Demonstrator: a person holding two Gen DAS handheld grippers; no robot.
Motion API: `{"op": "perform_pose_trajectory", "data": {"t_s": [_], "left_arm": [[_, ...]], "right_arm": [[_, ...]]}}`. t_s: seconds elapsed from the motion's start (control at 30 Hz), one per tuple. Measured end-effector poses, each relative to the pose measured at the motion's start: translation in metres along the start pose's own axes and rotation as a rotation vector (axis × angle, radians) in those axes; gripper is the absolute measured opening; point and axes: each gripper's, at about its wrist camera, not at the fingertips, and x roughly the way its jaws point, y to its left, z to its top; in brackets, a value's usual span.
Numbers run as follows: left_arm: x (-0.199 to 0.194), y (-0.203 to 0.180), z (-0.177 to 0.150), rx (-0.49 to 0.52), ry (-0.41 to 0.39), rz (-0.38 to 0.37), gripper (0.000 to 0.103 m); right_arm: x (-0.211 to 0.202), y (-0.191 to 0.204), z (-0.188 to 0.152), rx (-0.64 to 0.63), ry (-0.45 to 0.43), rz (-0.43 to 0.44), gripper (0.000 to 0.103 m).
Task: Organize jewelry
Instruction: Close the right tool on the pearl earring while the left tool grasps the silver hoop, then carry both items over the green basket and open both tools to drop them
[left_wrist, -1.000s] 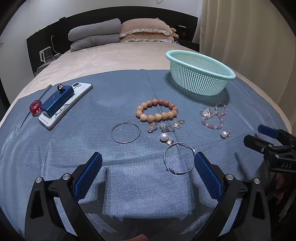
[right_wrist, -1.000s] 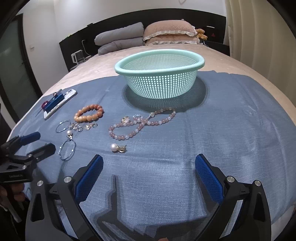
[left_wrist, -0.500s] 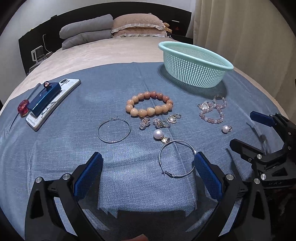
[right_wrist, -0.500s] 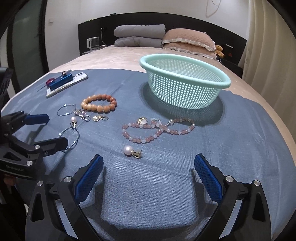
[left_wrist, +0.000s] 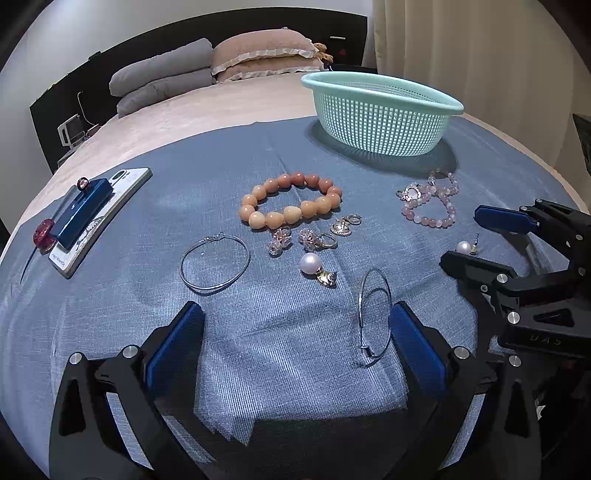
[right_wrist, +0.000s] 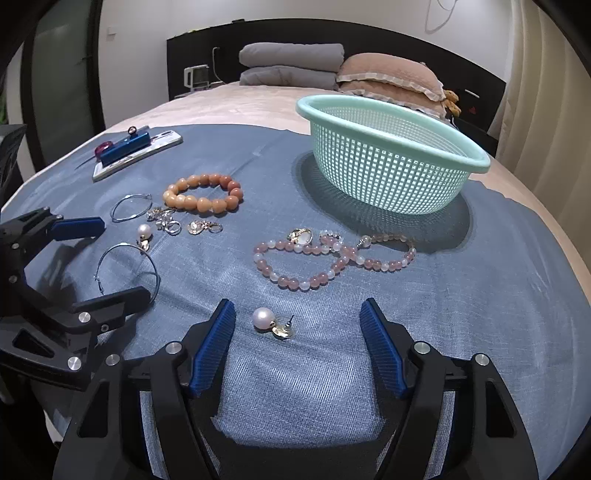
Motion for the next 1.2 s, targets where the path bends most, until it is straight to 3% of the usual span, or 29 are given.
{"op": "perform_pose_trajectory", "data": {"t_s": [0.13, 0.23, 0.3, 0.4, 0.47, 0.53, 0.6, 0.83, 1.2], "left_arm": [[-0.002, -0.001, -0.002, 0.016, -0.012, -0.009, 0.098], [-0.007, -0.003, -0.004, 0.025, -0.03, -0.025, 0.086], [-0.011, -0.004, -0.004, 0.035, -0.04, -0.033, 0.067], [-0.014, 0.001, -0.002, 0.012, -0.044, -0.06, 0.046], [-0.015, 0.005, -0.001, -0.003, -0.041, -0.076, 0.031], [-0.015, 0.005, 0.0, 0.006, -0.038, -0.085, 0.023], [-0.015, 0.003, -0.001, 0.011, -0.031, -0.113, 0.006], [-0.016, 0.003, 0.0, -0.039, 0.003, -0.242, 0.003], [-0.039, 0.02, -0.002, -0.075, 0.006, -0.253, 0.002]], "right_arm": [[-0.003, 0.006, -0.002, -0.018, -0.002, 0.009, 0.043], [-0.005, 0.007, -0.003, -0.022, -0.005, 0.026, 0.025], [-0.006, 0.008, -0.003, -0.03, -0.007, 0.03, 0.019], [-0.006, 0.008, -0.003, -0.028, -0.002, 0.045, 0.011], [-0.006, 0.008, -0.003, -0.027, -0.002, 0.048, 0.011], [-0.007, 0.009, -0.003, -0.035, -0.002, 0.044, 0.011], [-0.008, 0.009, -0.003, -0.039, -0.002, 0.042, 0.011], [-0.011, 0.005, -0.003, -0.016, 0.0, 0.059, 0.011], [-0.025, -0.004, -0.004, 0.038, 0.013, 0.071, 0.011]]}}
